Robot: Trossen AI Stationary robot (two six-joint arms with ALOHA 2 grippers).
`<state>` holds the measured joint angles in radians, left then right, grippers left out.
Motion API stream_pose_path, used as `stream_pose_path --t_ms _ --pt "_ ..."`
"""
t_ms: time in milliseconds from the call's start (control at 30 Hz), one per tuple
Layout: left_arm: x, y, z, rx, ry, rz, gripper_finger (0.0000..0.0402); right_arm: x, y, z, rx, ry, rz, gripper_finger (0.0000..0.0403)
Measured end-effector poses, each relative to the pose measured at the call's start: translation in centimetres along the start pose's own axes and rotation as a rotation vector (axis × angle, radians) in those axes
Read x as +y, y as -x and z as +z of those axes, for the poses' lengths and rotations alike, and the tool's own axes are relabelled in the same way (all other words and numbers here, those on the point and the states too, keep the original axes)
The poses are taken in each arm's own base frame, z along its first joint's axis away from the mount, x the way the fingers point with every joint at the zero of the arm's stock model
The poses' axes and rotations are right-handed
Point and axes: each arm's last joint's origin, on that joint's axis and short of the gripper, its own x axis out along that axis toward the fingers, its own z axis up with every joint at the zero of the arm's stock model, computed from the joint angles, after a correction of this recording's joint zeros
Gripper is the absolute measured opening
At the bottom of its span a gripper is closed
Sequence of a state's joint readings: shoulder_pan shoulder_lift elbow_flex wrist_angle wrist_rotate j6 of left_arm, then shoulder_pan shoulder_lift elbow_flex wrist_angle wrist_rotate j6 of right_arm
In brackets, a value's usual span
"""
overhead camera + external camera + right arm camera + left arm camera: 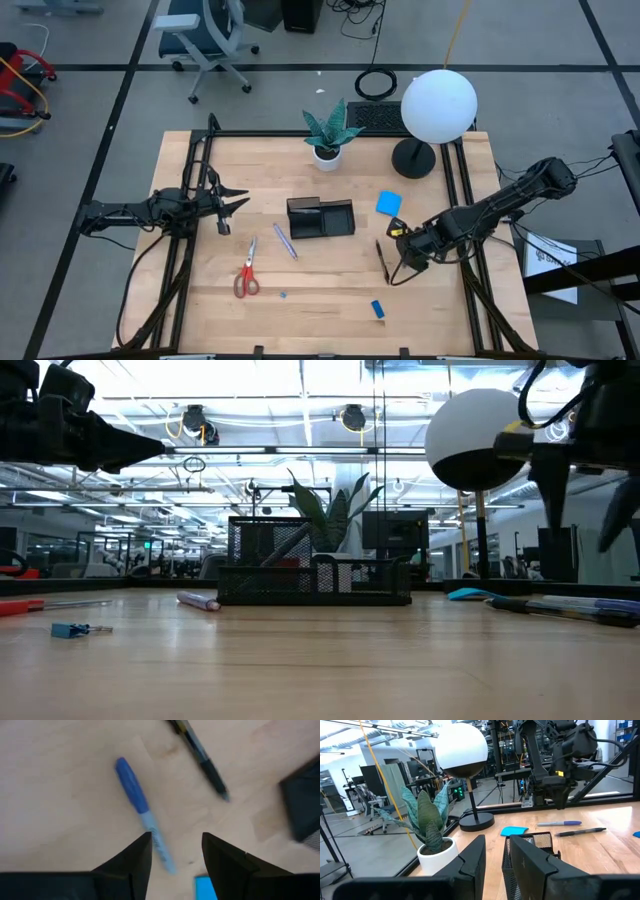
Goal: Pick and place office supplies into organizer
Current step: Put the purple pen into the top left section of the desk organizer
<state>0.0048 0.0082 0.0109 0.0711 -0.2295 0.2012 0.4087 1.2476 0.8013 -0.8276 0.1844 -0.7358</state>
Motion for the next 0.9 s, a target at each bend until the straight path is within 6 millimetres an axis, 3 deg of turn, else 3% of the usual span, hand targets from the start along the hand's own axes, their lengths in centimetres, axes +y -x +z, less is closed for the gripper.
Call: stream_pose_path --t_ms 700,900 --pt "0.0 0.0 0.0 0.000 0.000 0.000 0.0097 0.0 -3.3 1.1 0.042 0.136 0.144 0.0169" --pt "0.0 0.0 0.0 0.000 0.000 0.000 0.0097 1.0 -5.1 0.6 0.068 0.144 0.203 0.0168"
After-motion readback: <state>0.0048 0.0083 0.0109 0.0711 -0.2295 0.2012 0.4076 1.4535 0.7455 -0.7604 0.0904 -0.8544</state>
